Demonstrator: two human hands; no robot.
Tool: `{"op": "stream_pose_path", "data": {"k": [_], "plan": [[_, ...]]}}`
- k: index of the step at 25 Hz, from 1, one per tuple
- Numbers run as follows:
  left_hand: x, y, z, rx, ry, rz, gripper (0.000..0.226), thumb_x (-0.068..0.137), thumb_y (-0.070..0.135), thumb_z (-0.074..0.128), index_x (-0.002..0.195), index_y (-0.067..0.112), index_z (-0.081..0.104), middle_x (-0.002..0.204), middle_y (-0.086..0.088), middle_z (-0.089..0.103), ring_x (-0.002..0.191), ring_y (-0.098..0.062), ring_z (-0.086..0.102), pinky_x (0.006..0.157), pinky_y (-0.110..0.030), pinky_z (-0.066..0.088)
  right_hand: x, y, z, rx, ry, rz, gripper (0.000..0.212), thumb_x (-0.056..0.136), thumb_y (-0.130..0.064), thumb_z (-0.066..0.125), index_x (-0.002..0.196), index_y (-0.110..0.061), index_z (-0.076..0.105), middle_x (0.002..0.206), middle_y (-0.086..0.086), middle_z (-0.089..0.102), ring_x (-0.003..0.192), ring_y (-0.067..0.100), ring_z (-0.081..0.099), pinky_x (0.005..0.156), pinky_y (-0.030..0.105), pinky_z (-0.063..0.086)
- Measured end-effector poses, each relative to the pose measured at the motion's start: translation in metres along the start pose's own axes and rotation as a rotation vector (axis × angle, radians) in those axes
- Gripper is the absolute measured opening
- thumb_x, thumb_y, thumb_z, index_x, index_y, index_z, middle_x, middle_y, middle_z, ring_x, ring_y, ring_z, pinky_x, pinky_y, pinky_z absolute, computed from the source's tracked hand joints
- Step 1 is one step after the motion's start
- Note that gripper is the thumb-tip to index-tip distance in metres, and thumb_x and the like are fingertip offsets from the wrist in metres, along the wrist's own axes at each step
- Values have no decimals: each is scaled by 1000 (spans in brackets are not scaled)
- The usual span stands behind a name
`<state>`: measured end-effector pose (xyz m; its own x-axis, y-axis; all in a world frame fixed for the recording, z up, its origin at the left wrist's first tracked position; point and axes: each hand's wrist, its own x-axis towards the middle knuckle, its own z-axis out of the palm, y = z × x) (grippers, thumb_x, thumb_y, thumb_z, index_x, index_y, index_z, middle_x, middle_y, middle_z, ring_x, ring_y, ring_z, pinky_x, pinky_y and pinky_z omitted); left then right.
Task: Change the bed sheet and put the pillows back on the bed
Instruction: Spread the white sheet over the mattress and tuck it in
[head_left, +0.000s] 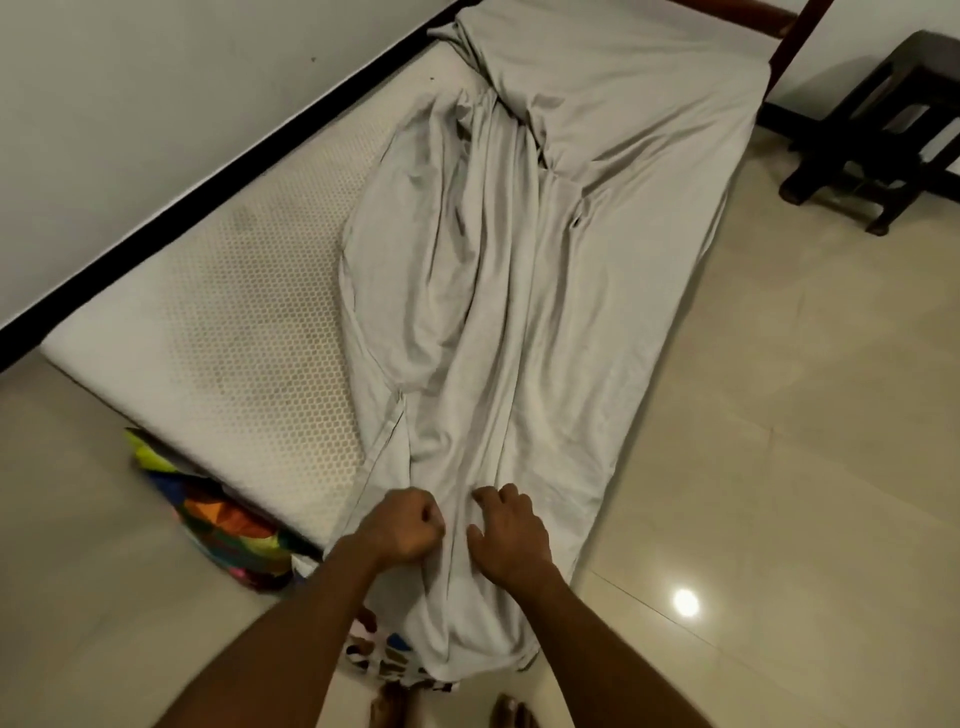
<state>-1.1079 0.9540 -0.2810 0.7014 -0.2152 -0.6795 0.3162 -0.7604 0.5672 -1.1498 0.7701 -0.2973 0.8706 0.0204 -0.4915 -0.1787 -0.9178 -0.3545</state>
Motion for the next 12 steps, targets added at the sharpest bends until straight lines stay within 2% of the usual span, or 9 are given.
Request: {"op": "stream_pose_path", "data": {"k": [2,5,6,9,11,12], "plan": [[15,-7,-38,66,241,26,10,91,24,64,85,25,72,88,7,73,81,-14,70,80,-41,61,1,-1,-2,-31,15,10,47,100,-38,49,145,-23,46,133,2,47,121,23,49,95,39,50],[49,-7,-86,130,468,146,8,93,23,64,99,24,69,106,0,68,98,-21,66,83,-42,57,13,-11,-9,-54,85,12,39,101,-34,48,138,-21,53,128,1,49,116,22,51,88,36,51],[67,-7,-102,251,491,234,16,95,22,62,111,22,68,117,-3,65,108,-25,63,86,-44,55,22,-19,-10,-41,119,12,37,101,-33,48,135,-21,55,126,1,49,115,21,52,86,35,51],[125,-12,-146,865,424,457,49,93,19,64,141,20,57,153,-4,49,143,-29,44,103,-55,44,56,-45,-11,54,271,15,33,99,-30,52,130,-21,61,121,-1,53,112,21,55,86,36,53],[157,-26,-172,1099,417,571,55,81,11,75,135,15,64,155,-10,51,149,-32,41,110,-65,37,83,-69,-9,115,325,1,33,99,-31,54,129,-21,63,121,-2,55,114,20,55,89,38,54],[169,-35,-181,1138,447,627,44,81,11,76,125,12,69,148,-12,57,147,-34,45,111,-67,35,94,-81,-6,126,339,1,34,99,-33,54,130,-21,64,122,-2,55,115,19,55,91,39,54]]}}
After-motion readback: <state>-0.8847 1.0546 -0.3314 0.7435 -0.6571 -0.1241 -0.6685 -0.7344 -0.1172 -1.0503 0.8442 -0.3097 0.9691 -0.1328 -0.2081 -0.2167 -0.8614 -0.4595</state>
